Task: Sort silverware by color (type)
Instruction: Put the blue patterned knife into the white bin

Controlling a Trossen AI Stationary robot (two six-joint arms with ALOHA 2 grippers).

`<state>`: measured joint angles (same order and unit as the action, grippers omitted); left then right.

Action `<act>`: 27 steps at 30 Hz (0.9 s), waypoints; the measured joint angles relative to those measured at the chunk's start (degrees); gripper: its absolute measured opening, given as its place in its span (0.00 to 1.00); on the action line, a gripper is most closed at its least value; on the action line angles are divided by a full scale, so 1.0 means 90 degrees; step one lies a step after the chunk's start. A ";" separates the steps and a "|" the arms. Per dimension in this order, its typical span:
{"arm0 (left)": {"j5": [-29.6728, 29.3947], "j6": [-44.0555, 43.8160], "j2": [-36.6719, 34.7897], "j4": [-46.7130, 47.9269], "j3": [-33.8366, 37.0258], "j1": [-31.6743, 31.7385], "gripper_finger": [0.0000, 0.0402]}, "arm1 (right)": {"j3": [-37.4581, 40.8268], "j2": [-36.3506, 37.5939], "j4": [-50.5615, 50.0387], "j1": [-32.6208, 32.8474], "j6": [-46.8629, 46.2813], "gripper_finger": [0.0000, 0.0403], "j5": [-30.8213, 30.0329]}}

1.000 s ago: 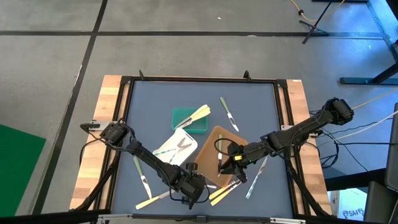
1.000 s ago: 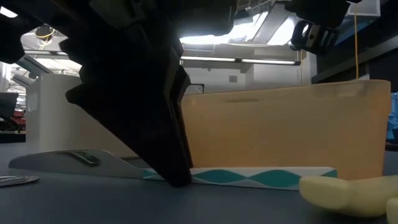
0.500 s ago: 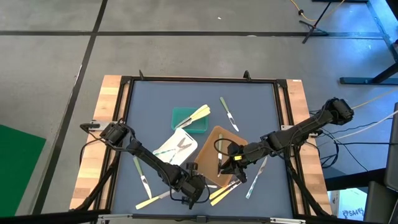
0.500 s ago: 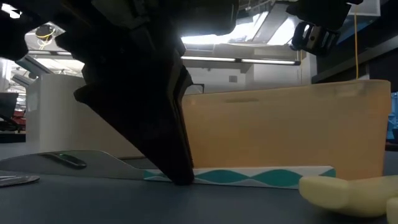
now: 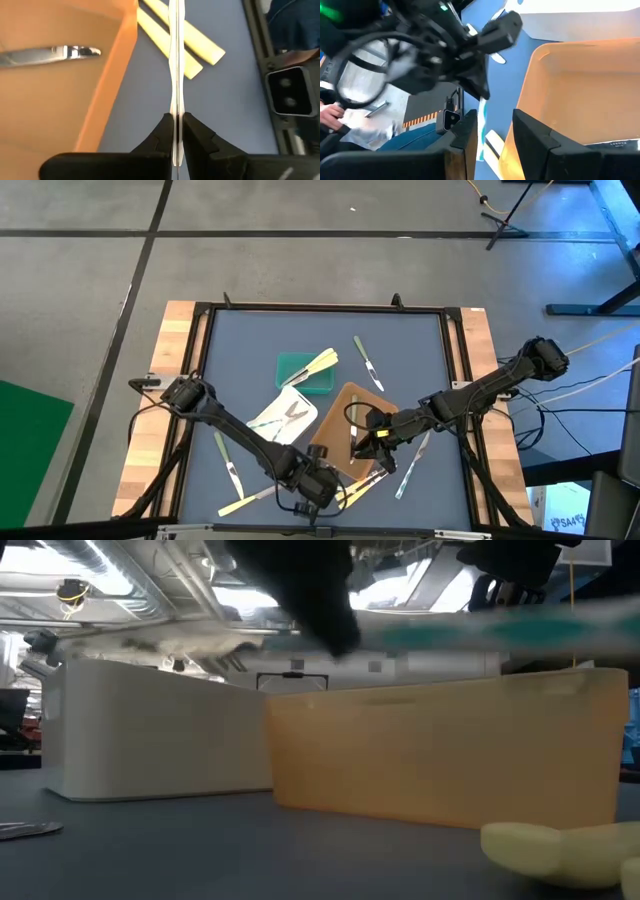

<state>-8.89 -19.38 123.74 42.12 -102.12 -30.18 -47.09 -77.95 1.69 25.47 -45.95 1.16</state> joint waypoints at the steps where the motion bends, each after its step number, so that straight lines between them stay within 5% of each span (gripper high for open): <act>1: 0.0016 0.0050 -0.0002 0.0139 -0.0134 0.0013 0.04 | 0.0000 0.0000 0.0011 0.0000 0.0000 0.27 0.0001; 11: 0.0971 0.0060 -0.0016 0.0931 -0.0926 0.0523 0.05 | 0.0002 0.0000 0.0471 0.0005 0.0491 0.27 0.0497; 19: 0.2197 0.0058 -0.0019 0.0941 -0.0969 0.1104 0.05 | 0.0002 -0.0004 0.0467 0.0005 0.0964 0.27 0.0497; 27: 0.2604 0.0058 -0.0021 0.0914 -0.0969 0.1578 0.05 | 0.0003 -0.0080 -0.0058 0.0002 0.1161 0.27 0.0497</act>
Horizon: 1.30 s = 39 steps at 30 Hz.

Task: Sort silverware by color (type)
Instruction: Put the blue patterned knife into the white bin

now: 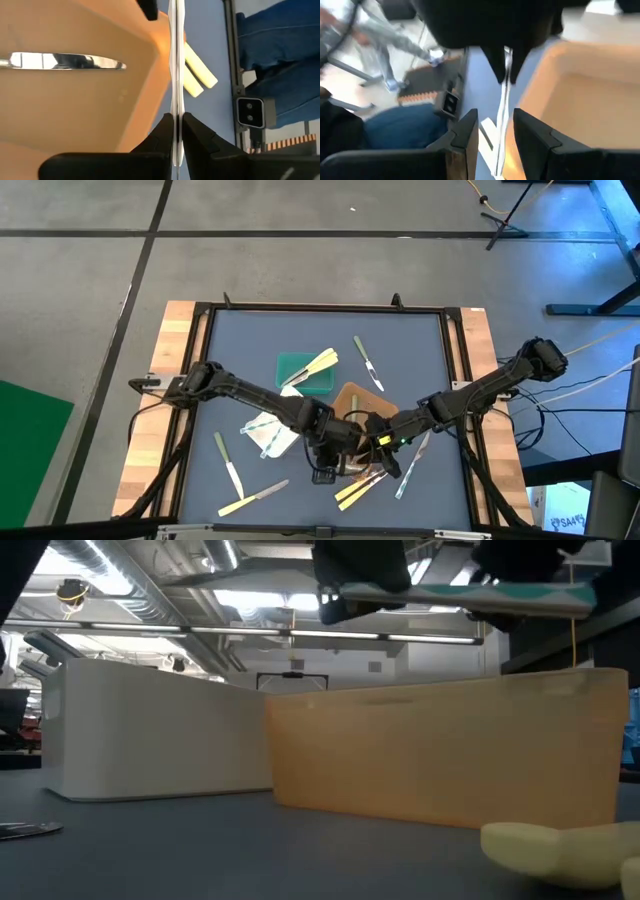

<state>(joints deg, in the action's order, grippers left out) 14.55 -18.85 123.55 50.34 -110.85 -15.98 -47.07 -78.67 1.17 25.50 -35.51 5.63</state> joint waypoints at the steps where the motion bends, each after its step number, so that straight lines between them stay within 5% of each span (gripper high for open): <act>1: 0.0001 0.0000 0.0000 -0.0002 0.0000 0.0041 0.05 | 0.0002 -0.0003 -0.0100 0.0002 0.0002 0.27 0.0000; 39: -0.0117 0.0002 -0.0002 -0.0806 0.0000 0.0533 0.05 | -0.0005 -0.0083 -0.1158 -0.0007 -0.0003 0.27 0.0272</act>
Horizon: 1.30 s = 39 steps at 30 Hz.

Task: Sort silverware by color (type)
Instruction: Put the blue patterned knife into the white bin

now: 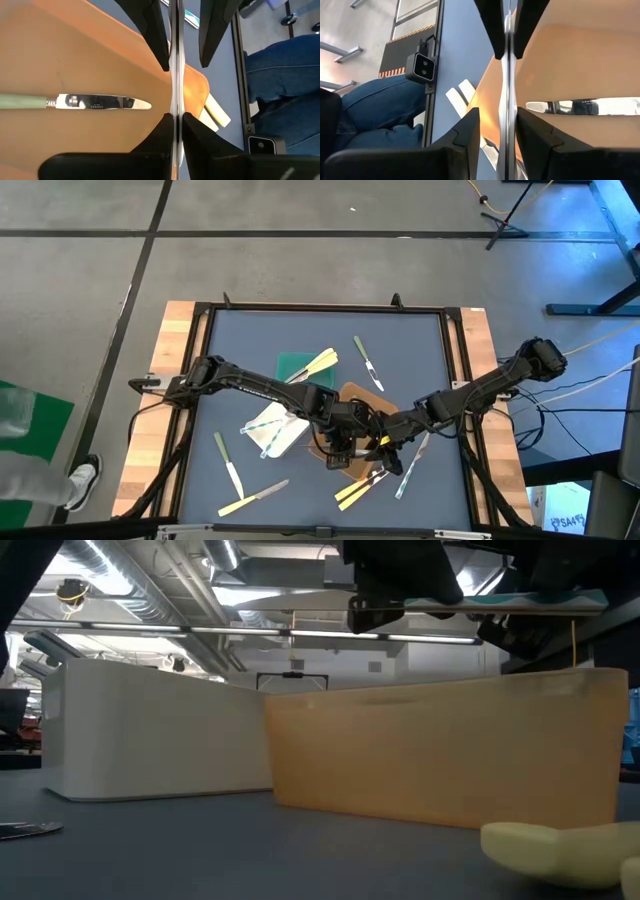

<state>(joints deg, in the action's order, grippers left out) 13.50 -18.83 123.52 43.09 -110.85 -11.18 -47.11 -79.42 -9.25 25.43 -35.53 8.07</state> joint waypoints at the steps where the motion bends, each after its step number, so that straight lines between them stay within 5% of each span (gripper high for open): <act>1: -0.0022 0.0000 0.0000 -0.0007 0.0000 -0.0002 0.05 | 0.0000 0.0000 0.0000 0.0000 0.0000 0.27 0.0014; 14: -0.0017 -0.0017 0.0000 -0.0036 0.0000 -0.0002 0.05 | 0.0002 0.0000 -0.0051 0.0000 -0.0012 0.03 0.0004; 21: 0.0016 -0.0053 0.0000 -0.0031 0.0000 -0.0002 0.07 | 0.0002 0.0000 -0.0053 0.0000 -0.0002 0.05 -0.0036; 31: 0.0098 -0.0115 0.0000 -0.0015 -0.0001 0.0026 0.24 | 0.0002 0.0000 -0.0027 0.0007 -0.0002 0.02 -0.0063; 39: -0.0075 -0.0224 -0.0574 0.0802 -0.0002 -0.0003 0.25 | -0.0012 0.0001 0.0042 0.0008 0.0002 0.02 -0.0282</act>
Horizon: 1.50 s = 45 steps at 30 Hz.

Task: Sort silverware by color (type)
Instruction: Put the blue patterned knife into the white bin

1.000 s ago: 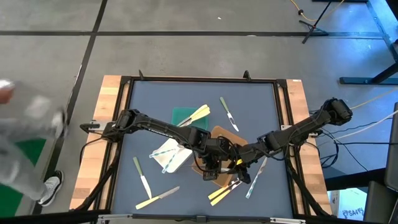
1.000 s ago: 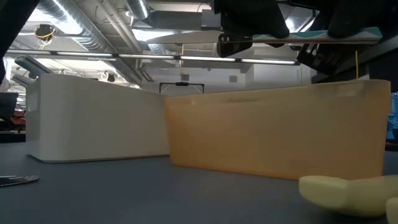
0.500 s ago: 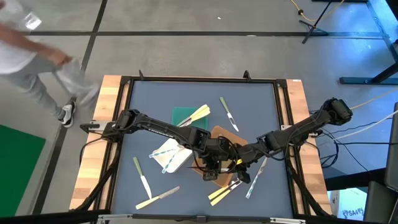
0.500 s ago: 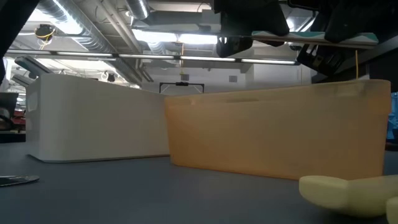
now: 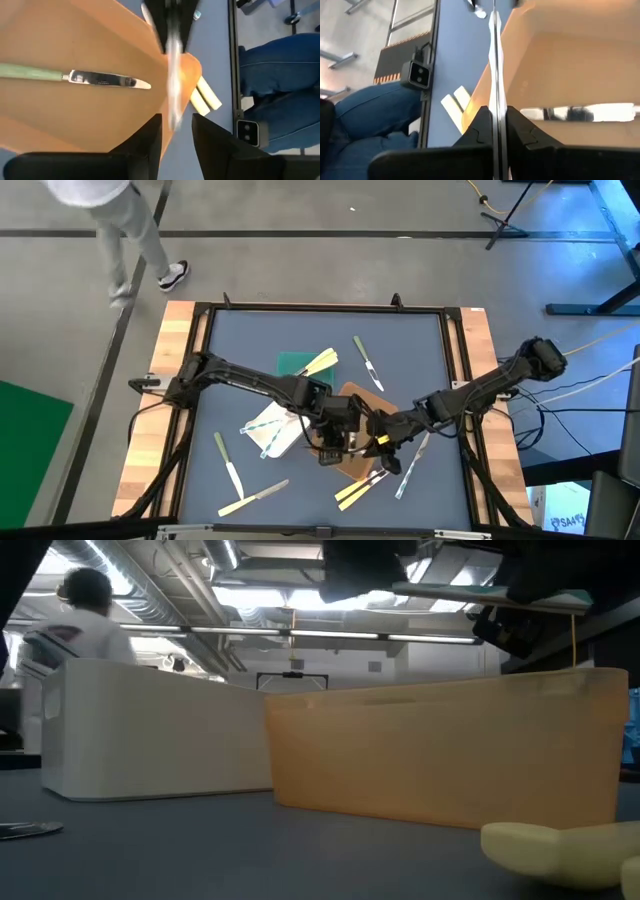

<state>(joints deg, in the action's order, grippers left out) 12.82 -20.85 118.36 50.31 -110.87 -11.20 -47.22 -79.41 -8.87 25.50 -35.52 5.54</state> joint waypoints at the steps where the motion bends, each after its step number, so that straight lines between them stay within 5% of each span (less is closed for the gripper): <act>1: -0.0085 -0.0001 -0.0069 0.0125 0.0000 -0.0015 0.25 | 0.0000 0.0001 0.0028 -0.0010 -0.0009 0.01 -0.0018; 19: -0.2254 -0.0793 -0.2559 0.1807 -0.0010 -0.0883 0.25 | 0.0022 -0.0009 0.0905 0.0002 -0.0004 0.01 -0.1231; 28: -0.5192 -0.1549 -0.3524 0.2167 -0.0008 -0.2366 0.25 | 0.0022 -0.0006 0.2761 -0.0001 0.0737 0.01 -0.2854; 33: -0.6505 -0.2084 -0.3528 0.2231 0.0065 -0.3168 0.25 | 0.0022 -0.0006 0.4463 -0.0031 0.1903 0.01 -0.3062; 41: -0.8636 -0.2335 -0.3484 -0.0016 0.1869 -0.3650 0.25 | 0.0019 -0.0004 0.6389 -0.0362 0.3291 0.01 -0.2065; 45: -0.8843 -0.2092 -0.3481 -0.1941 0.2965 -0.3411 0.25 | 0.0019 -0.0004 0.6878 -0.0576 0.3468 0.01 -0.1622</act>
<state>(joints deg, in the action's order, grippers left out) -66.77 -39.68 87.02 32.85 -84.18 -41.90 -47.05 -79.44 53.03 20.32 -4.30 -9.06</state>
